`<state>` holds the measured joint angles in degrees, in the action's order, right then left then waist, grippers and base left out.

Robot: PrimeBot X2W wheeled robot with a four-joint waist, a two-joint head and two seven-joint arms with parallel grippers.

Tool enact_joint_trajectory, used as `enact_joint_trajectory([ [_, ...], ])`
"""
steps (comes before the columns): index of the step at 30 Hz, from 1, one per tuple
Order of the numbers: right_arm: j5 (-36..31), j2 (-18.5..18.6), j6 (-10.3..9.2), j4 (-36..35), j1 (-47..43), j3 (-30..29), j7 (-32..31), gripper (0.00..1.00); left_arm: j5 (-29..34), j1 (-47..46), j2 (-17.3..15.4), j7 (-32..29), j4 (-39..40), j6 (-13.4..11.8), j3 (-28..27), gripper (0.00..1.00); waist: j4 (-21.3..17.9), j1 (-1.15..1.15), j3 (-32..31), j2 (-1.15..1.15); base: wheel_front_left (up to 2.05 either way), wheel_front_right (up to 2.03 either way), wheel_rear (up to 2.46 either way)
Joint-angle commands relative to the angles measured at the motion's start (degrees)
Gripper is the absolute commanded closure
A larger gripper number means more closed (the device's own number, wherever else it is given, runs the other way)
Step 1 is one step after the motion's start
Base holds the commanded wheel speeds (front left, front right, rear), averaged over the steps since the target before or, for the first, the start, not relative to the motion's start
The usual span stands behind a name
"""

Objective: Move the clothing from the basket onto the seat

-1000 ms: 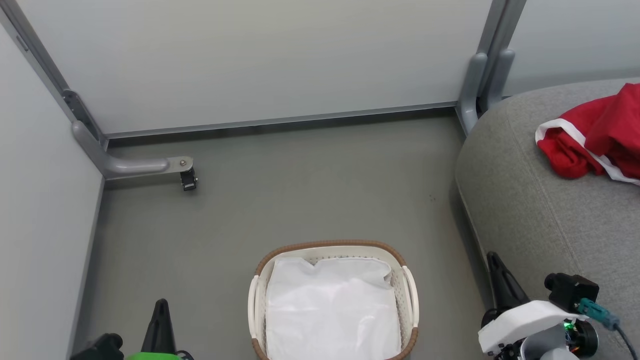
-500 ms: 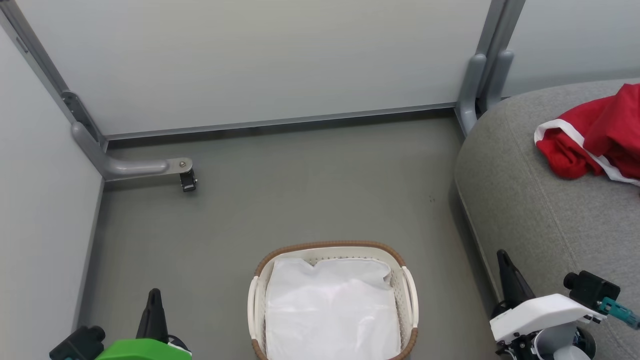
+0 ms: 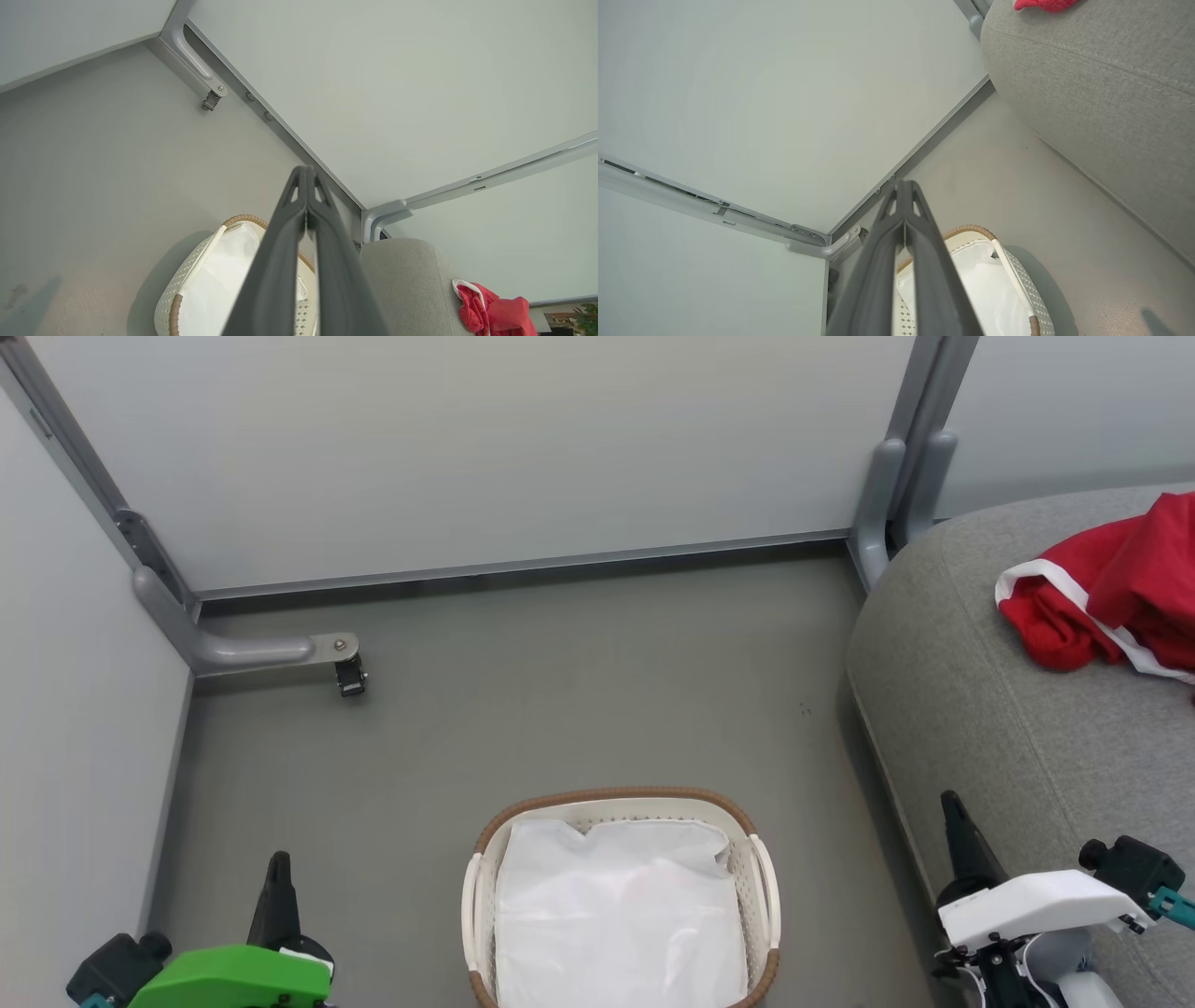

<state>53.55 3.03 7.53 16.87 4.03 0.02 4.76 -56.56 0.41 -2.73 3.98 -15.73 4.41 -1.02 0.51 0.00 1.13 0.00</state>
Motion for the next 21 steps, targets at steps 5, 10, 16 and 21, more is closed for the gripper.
enact_joint_trajectory([
  [5, 4.4, 0.5, -0.03, -1.1, 1.2, -0.8, -1.2, 1.0, -3.9, -2.0, -0.2, -1.2, 0.8, 0.6, -0.8, 1.0, 0.0, 0.0, -0.1, 0.0, 0.0, 0.0, 0.0],
  [10, 7.6, 0.5, -0.04, -1.3, 1.3, -1.2, -2.0, 1.0, -6.9, -2.4, -0.2, -2.0, 0.8, 0.8, -1.3, 1.0, -0.1, 0.0, -0.1, 0.0, 0.0, 0.0, 0.0],
  [16, 11.2, 0.6, -0.03, -1.5, 1.5, -1.7, -3.0, 1.0, -10.1, -3.0, -0.2, -3.0, 1.0, 1.1, -1.8, 1.0, -0.1, 0.0, -0.2, 0.0, 0.0, 0.0, 0.0],
  [21, 14.0, 0.6, -0.04, -1.7, 1.6, -2.2, -3.8, 1.0, -12.6, -3.4, -0.2, -3.8, 1.0, 1.3, -2.2, 1.0, -0.1, 0.0, -0.3, 0.0, 0.0, 0.0, 0.0],
])
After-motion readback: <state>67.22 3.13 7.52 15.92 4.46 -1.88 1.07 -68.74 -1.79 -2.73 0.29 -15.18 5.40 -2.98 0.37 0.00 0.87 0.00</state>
